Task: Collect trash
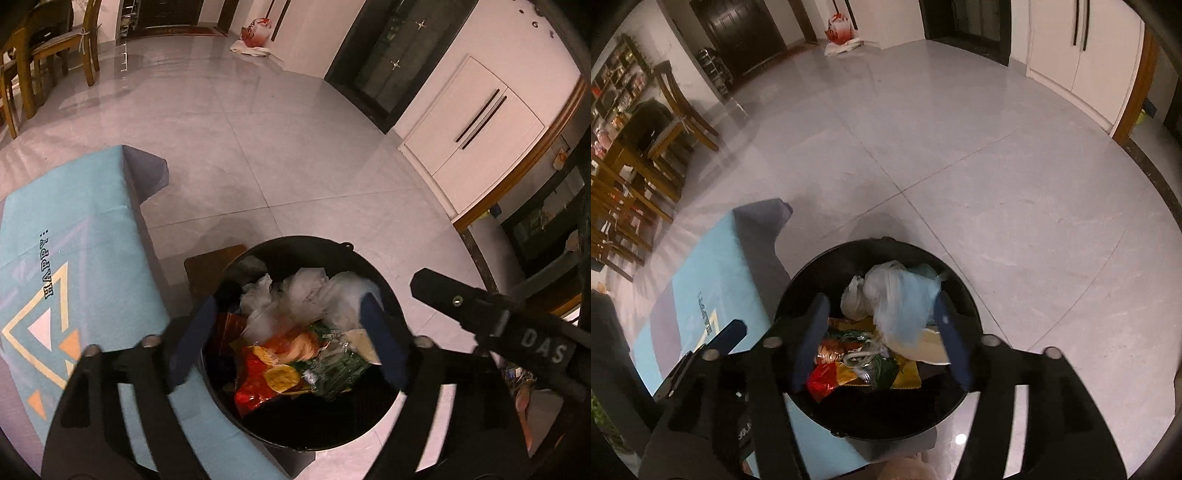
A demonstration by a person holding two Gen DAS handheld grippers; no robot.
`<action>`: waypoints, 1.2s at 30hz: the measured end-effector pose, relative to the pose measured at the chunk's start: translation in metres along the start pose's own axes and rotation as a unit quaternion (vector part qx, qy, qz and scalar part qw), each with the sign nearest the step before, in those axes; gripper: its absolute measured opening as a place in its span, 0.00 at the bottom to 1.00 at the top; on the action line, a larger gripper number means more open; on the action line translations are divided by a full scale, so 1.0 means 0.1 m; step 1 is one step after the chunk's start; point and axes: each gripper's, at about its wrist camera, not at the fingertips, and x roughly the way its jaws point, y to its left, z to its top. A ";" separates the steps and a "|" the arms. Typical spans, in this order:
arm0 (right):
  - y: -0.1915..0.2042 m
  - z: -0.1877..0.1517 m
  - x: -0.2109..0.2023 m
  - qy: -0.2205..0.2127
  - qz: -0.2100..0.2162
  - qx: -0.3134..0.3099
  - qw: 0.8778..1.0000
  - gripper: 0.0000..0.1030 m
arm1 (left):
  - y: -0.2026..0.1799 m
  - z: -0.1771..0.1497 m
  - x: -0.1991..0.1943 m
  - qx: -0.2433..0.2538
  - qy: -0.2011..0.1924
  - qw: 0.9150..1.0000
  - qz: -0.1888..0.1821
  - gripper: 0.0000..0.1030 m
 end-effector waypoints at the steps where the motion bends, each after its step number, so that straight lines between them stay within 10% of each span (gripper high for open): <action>1: 0.00 0.01 -0.02 -0.004 0.002 0.002 1.000 0.73 | 0.01 0.00 -0.04 0.001 -0.004 1.000 0.001 0.89; 8: -0.03 -0.01 -0.32 -0.044 0.018 -0.001 0.999 0.97 | -0.11 0.04 -0.33 0.038 -0.008 0.999 0.019 0.97; 36: -0.21 -0.06 -0.74 -0.095 -0.031 0.027 0.995 0.97 | -0.47 -0.13 -1.04 0.099 -0.048 0.992 0.056 0.97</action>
